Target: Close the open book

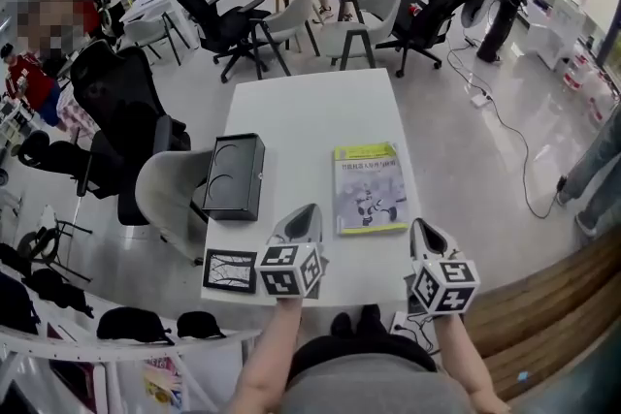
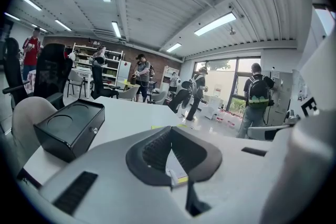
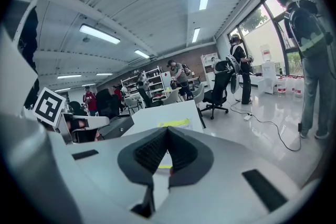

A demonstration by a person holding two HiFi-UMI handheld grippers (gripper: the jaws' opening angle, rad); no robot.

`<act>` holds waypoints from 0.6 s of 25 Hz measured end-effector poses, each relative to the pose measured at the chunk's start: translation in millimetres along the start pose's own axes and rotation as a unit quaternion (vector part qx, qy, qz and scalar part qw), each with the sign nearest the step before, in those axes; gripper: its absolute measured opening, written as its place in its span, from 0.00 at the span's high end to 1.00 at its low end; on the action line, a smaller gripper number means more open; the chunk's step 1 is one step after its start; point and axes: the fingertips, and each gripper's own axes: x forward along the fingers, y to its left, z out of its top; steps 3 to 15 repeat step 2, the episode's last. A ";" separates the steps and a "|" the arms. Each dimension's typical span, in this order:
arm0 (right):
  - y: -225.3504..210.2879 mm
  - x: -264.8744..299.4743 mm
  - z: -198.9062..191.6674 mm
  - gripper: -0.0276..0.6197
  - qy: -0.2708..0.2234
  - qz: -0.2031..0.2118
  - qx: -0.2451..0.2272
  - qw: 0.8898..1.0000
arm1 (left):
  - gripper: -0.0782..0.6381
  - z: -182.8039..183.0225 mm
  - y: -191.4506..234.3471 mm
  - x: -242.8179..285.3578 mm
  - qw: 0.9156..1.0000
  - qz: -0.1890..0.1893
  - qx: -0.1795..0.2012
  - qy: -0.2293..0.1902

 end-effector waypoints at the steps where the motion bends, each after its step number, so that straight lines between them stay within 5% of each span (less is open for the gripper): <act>1: -0.7 0.5 0.7 0.95 0.000 0.000 0.000 1.000 | 0.88 -0.3 -0.1 0.5 1.000 0.001 0.000 0.000; 15: -1.3 1.1 1.4 0.95 -0.001 0.001 -0.001 1.000 | 0.88 -0.6 -0.1 1.1 1.000 0.001 0.000 0.000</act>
